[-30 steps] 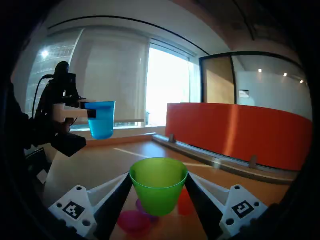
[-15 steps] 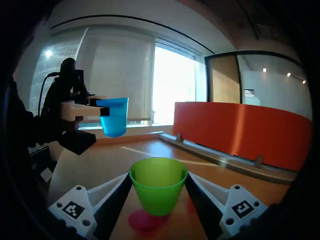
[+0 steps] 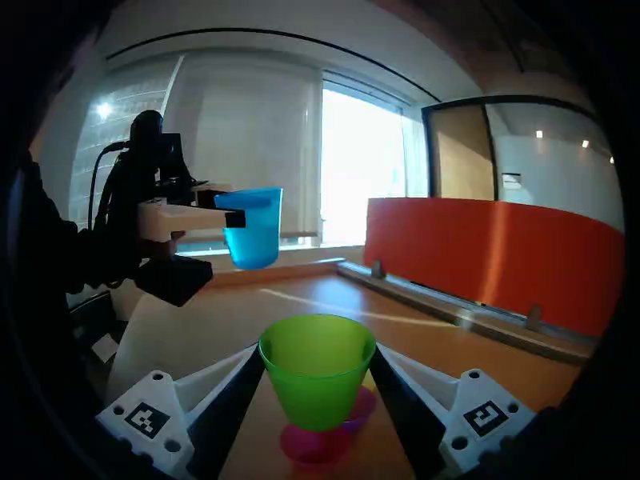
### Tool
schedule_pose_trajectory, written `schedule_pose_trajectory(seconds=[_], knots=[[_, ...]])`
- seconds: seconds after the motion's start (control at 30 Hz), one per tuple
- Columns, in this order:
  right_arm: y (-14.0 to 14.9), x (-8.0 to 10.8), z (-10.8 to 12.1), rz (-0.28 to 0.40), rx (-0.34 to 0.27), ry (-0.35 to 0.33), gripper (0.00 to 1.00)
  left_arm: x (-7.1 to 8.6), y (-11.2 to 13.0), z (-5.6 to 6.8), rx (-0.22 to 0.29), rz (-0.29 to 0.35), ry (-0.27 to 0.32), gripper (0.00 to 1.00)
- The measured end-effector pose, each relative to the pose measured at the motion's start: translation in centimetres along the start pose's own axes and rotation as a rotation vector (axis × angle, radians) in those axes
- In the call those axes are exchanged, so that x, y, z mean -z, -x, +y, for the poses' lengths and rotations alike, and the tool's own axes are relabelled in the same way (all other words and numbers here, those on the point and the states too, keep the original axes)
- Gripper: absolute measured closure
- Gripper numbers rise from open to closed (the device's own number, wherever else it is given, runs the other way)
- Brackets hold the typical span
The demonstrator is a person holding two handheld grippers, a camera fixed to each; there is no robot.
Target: Pour water
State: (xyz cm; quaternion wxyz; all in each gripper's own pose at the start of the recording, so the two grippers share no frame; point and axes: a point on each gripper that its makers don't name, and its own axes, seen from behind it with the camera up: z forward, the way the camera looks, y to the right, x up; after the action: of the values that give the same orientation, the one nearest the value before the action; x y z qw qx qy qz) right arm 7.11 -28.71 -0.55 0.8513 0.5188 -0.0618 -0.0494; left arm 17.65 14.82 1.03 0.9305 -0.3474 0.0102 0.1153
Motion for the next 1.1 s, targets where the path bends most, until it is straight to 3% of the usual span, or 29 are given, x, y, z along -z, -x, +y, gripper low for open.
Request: schedule_pose_trajectory(seconds=[0.37,1.1], knots=[[0.2,-0.3,-1.4,-0.010,0.003,-0.035,0.08,0.1,0.1,0.0,-0.039,-0.003,-0.006,0.15],[1.7,-1.0,-3.7,-0.035,-0.003,-0.104,0.07,0.0,-0.4,0.3,-0.164,0.002,-0.023,0.15]])
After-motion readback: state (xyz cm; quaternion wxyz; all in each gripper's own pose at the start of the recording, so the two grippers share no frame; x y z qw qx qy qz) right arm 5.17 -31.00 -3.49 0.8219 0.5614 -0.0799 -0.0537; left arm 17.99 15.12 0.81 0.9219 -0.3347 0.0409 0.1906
